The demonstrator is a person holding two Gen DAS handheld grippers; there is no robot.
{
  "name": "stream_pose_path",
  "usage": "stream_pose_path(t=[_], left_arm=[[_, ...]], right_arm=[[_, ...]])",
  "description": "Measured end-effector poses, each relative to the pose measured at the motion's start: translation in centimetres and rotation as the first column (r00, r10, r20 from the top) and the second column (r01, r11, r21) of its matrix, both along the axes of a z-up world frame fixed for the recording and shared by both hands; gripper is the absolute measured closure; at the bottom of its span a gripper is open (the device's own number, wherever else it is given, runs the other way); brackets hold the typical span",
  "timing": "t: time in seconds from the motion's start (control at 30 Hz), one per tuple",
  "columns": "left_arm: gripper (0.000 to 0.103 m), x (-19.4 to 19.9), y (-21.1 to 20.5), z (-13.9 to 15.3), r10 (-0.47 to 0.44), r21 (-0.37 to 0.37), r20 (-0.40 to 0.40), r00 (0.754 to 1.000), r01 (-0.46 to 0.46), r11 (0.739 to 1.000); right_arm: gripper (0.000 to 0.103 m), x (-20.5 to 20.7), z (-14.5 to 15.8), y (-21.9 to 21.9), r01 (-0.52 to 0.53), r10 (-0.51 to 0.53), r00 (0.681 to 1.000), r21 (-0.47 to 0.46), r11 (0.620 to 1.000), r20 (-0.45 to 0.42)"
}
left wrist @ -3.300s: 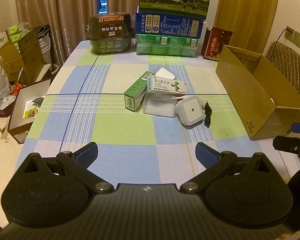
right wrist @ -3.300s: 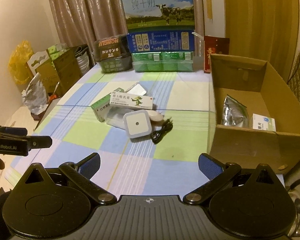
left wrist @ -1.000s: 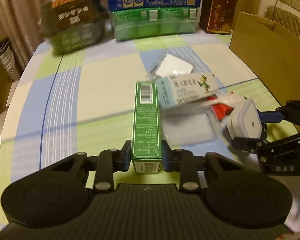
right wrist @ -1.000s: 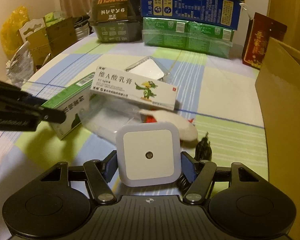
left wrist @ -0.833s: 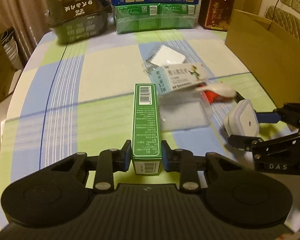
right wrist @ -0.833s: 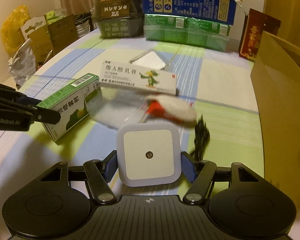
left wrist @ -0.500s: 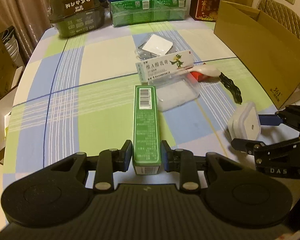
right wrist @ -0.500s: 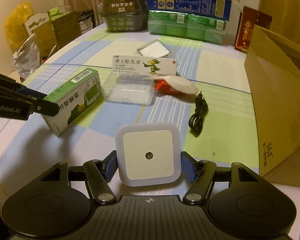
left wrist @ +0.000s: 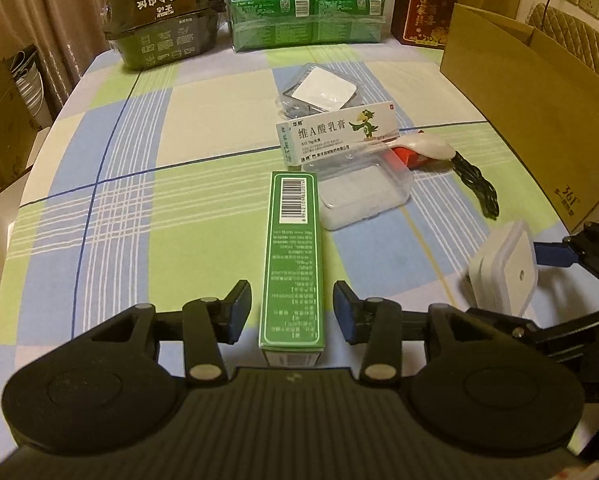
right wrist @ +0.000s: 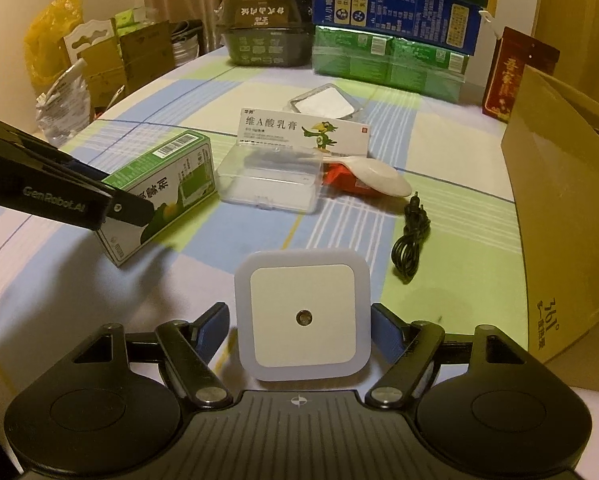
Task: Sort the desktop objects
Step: 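Lift the green medicine box and white night light off the table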
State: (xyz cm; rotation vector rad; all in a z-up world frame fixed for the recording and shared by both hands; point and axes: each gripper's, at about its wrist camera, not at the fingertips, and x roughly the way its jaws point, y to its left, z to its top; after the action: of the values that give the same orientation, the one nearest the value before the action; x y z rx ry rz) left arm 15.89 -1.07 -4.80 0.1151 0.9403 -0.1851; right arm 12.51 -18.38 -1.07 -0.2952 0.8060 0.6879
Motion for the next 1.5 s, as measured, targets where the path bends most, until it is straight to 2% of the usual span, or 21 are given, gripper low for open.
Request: stream_pose_path(t=[0.17, 0.23, 0.37, 0.5, 0.67, 1.27, 1.5], left_arm=[[0.064, 0.9, -0.1, -0.4, 0.007, -0.017, 0.008, 1.000, -0.007, 1.000], [0.064, 1.2, -0.2, -0.6, -0.002, -0.020, -0.001, 1.000, 0.001, 1.000], [0.065, 1.7, -0.7, -0.9, -0.019, 0.004, -0.010, 1.000, 0.019, 1.000], [0.078, 2.1, -0.8, -1.3, -0.001, 0.015, -0.026, 1.000, 0.001, 1.000], [0.078, 1.7, -0.7, -1.2, 0.001, 0.014, -0.024, 1.000, 0.000, 1.000], [0.078, -2.0, -1.5, 2.1, 0.021, -0.024, 0.009, 1.000, -0.021, 0.999], [0.078, -3.1, -2.4, 2.3, 0.018, -0.020, 0.004, 1.000, -0.018, 1.000]], right_arm=[[0.032, 0.3, 0.0, -0.2, 0.016, -0.016, 1.000, 0.006, 1.000, -0.015], [0.037, 0.3, 0.0, -0.2, 0.016, -0.016, 1.000, 0.004, 1.000, -0.014], [0.040, 0.4, -0.2, -0.2, 0.018, -0.018, 1.000, 0.004, 1.000, -0.013], [0.040, 0.4, -0.2, -0.2, 0.019, -0.019, 1.000, 0.006, 1.000, -0.006], [0.041, 0.4, -0.1, -0.4, 0.034, -0.034, 0.999, 0.011, 0.999, -0.002], [0.041, -0.7, 2.9, -3.1, 0.087, -0.089, 0.996, 0.053, 0.995, 0.032], [0.041, -1.2, 3.4, -3.9, 0.099, -0.101, 0.994, 0.058, 0.993, 0.033]])
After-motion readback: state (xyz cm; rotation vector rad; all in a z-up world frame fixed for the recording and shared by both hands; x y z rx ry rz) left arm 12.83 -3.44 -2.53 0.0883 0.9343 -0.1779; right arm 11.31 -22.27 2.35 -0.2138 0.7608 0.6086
